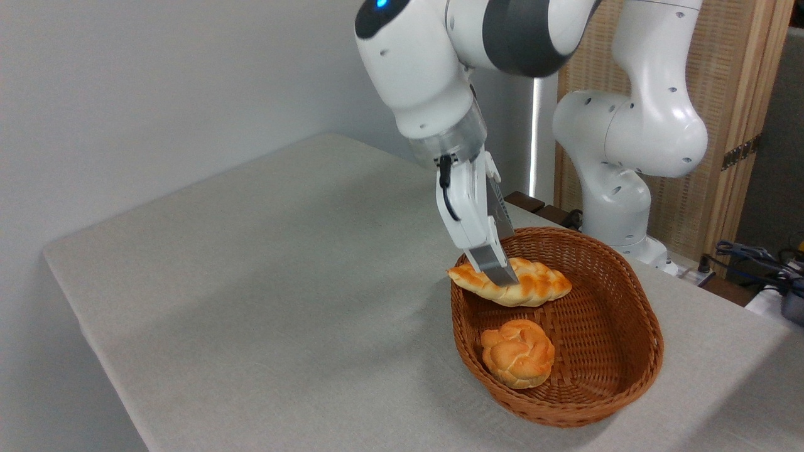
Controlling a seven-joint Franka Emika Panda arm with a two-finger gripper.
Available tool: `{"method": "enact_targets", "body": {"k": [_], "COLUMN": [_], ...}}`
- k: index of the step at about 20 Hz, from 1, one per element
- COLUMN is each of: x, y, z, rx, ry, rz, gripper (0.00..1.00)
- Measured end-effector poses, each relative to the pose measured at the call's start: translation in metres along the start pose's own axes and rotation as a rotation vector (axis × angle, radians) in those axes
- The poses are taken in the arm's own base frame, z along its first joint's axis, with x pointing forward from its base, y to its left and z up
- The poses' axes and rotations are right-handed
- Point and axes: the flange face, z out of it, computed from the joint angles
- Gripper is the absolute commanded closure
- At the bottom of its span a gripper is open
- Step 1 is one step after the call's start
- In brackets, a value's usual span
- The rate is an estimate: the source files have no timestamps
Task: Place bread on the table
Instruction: 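Close the gripper on the long glazed roll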
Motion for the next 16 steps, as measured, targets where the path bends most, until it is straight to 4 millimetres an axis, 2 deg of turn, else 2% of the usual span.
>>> {"method": "enact_targets", "body": {"k": [4, 8, 9, 10, 13, 15, 16], "x": [0.004, 0.008, 0.008, 0.008, 0.01, 0.01, 0.011], "y": [-0.005, -0.008, -0.009, -0.01, -0.011, -0.011, -0.011], "z": [0.022, 0.031, 0.033, 0.035, 0.04, 0.041, 0.041], "rx": [0.002, 0.015, 0.02, 0.026, 0.029, 0.029, 0.029], "ry": [-0.002, -0.005, -0.005, -0.006, -0.007, -0.008, -0.009], "rz": [0.012, 0.02, 0.02, 0.021, 0.024, 0.026, 0.026], "gripper": [0.0, 0.04, 0.11, 0.27, 0.64, 0.78, 0.8]}}
